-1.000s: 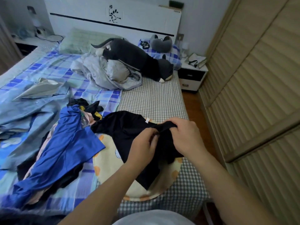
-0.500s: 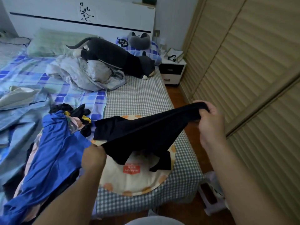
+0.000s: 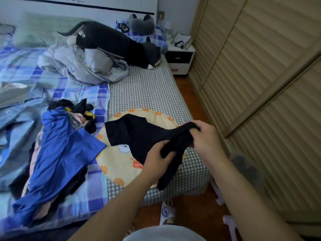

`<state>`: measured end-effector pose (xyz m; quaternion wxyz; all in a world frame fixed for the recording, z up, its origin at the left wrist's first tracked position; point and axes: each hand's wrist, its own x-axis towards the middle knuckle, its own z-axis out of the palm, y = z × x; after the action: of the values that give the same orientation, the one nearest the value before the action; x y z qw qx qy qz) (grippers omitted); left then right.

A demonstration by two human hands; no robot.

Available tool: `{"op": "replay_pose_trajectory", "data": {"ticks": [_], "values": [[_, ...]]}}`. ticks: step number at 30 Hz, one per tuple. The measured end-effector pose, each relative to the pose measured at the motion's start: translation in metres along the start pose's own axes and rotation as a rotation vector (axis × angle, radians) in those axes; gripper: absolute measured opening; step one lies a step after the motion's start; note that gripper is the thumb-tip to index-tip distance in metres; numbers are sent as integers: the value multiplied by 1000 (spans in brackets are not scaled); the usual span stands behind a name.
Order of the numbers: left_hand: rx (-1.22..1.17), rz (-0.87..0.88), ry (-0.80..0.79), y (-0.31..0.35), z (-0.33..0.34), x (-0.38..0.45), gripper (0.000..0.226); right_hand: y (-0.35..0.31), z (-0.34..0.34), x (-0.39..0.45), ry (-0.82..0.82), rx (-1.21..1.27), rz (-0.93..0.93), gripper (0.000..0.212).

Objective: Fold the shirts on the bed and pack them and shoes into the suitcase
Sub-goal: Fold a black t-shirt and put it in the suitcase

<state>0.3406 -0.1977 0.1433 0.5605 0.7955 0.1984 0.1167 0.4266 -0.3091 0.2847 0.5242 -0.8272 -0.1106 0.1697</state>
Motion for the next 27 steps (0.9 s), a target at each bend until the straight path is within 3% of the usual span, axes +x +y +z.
{"op": "replay_pose_trajectory", "data": {"ticks": [3, 5, 9, 11, 14, 17, 19, 21, 23, 25, 27], "values": [[-55, 112, 132, 22, -14, -1, 10, -6, -3, -6, -22, -50, -51, 32], [-17, 172, 137, 24, -27, 0, 12, -12, -6, -9, -34, -68, -70, 32], [345, 160, 178, 15, -32, 1, 36, -21, -5, -14, -2, 54, -95, 34], [389, -31, 250, -3, -35, 2, 32, -28, -7, -14, 49, 179, -123, 35], [344, -461, 394, -51, -66, -3, 17, -36, -26, -2, 220, 360, -141, 36], [348, -697, 465, -100, -112, -16, 5, -20, -52, 17, 343, 399, -101, 36], [242, -847, 607, -124, -138, -17, 14, 4, -64, 28, 414, 378, -29, 37], [152, -912, 738, -134, -154, -19, 23, 28, -70, 37, 484, 370, 50, 36], [154, -920, 769, -136, -163, -27, 24, 50, -69, 39, 554, 332, 91, 34], [199, -932, 790, -137, -168, -42, 25, 91, -67, 38, 574, 89, 134, 29], [254, -886, 764, -145, -165, -62, 32, 149, -66, 27, 457, -233, 231, 29]]}}
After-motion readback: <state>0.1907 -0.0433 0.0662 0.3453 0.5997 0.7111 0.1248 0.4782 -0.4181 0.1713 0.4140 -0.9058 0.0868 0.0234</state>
